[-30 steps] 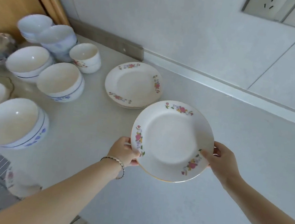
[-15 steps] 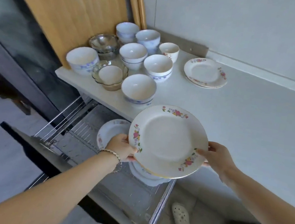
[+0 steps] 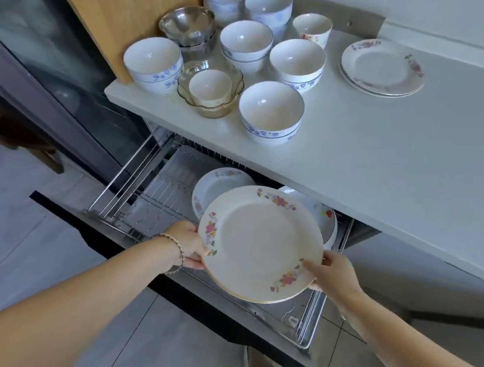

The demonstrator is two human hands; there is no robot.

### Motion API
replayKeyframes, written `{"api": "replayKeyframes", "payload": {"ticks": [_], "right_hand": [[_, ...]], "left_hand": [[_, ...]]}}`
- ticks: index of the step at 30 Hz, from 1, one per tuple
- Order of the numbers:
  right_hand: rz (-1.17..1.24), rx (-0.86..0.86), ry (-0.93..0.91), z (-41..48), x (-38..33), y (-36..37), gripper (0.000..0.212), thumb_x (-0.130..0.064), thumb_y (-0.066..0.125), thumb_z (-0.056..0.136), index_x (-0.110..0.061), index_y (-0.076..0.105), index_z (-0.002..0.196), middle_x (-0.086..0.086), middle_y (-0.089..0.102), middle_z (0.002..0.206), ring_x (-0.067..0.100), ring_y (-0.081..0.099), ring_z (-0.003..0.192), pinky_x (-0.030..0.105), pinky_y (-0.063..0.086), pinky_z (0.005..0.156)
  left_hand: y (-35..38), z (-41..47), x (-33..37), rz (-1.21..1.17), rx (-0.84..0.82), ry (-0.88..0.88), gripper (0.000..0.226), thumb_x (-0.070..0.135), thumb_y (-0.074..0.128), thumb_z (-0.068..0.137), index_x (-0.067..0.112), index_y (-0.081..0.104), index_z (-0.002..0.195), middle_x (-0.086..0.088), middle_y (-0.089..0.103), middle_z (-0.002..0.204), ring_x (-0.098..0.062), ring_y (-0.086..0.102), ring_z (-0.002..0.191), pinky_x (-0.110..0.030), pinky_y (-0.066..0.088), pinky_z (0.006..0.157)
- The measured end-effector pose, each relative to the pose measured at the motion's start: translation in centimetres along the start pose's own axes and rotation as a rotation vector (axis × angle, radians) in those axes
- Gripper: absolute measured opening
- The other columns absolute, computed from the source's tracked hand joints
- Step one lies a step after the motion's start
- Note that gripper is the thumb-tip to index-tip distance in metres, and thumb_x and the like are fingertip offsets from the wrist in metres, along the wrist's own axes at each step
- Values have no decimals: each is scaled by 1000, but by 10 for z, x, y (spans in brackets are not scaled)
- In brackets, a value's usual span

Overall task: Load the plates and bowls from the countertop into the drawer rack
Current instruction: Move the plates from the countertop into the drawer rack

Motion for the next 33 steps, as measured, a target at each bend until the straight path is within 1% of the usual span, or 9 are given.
{"api": "replayKeyframes", "payload": {"ticks": [3, 7, 10, 13, 16, 19, 23, 27, 33], "right_hand": [[29, -3, 49, 9, -1, 27, 19, -1, 56, 84, 2, 63, 101, 19, 70, 100, 35, 69, 90, 45, 57, 83], [66, -1, 92, 20, -10, 64, 18, 0, 53, 85, -1, 62, 101, 20, 68, 101, 37, 66, 95, 43, 57, 82], [77, 23, 141, 30, -12, 94, 10, 2, 52, 85, -3, 60, 88, 19, 66, 93, 38, 64, 92, 51, 55, 86], [97, 78, 188, 44, -6, 122, 16, 0, 53, 85, 2, 60, 99, 15, 63, 91, 36, 62, 90, 49, 55, 86], [102, 162, 222, 55, 5, 154, 13, -8, 57, 85, -3, 60, 97, 14, 67, 94, 35, 64, 93, 46, 54, 85], [130, 257, 263, 69, 19, 186, 21, -12, 58, 86, -3, 61, 105, 13, 68, 94, 32, 64, 89, 39, 50, 81], [206, 333, 265, 101, 34, 219, 13, -12, 59, 87, -7, 60, 99, 7, 66, 82, 34, 66, 82, 46, 55, 82], [278, 401, 267, 144, 40, 231, 19, -13, 59, 87, -9, 59, 106, 8, 64, 86, 36, 65, 85, 47, 55, 83], [296, 453, 255, 196, 45, 241, 20, -11, 62, 84, -14, 61, 104, -3, 57, 73, 38, 64, 89, 55, 53, 85]], "left_hand": [[-21, 16, 4, 43, 5, -21, 18, -17, 53, 84, 0, 55, 89, -18, 65, 93, -30, 64, 87, -41, 54, 80], [-50, 40, 5, 116, 19, -47, 31, -16, 52, 85, -4, 54, 114, -24, 65, 114, -33, 65, 95, -41, 55, 83], [-70, 63, 4, 145, 4, -70, 31, -15, 53, 84, -1, 55, 112, -23, 66, 113, -33, 66, 98, -43, 55, 86], [-88, 93, 6, 181, -26, -67, 35, -15, 54, 84, -2, 52, 116, -22, 65, 111, -34, 66, 97, -42, 55, 84], [-101, 131, 9, 248, -82, -41, 34, -14, 54, 84, 2, 52, 114, -22, 64, 114, -32, 64, 93, -41, 55, 84], [-110, 174, 11, 342, -118, 0, 43, -12, 58, 82, 1, 49, 122, -21, 59, 125, -35, 65, 103, -45, 55, 87], [-115, 232, 13, 382, -115, 45, 44, -14, 59, 81, -1, 51, 123, -18, 58, 128, -36, 63, 109, -45, 55, 87], [-109, 278, 20, 383, -92, 94, 45, -15, 62, 79, -2, 55, 121, -15, 62, 124, -33, 64, 105, -40, 56, 84], [-101, 331, 28, 388, -24, 147, 46, -15, 63, 78, -2, 57, 122, -16, 63, 124, -35, 65, 104, -48, 55, 87]]}}
Point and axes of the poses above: each hand's wrist, its own z-axis towards the middle knuckle, its own y-axis out of the palm, x = y × z, the point moved 6 cm from there along z, towards the middle knuckle
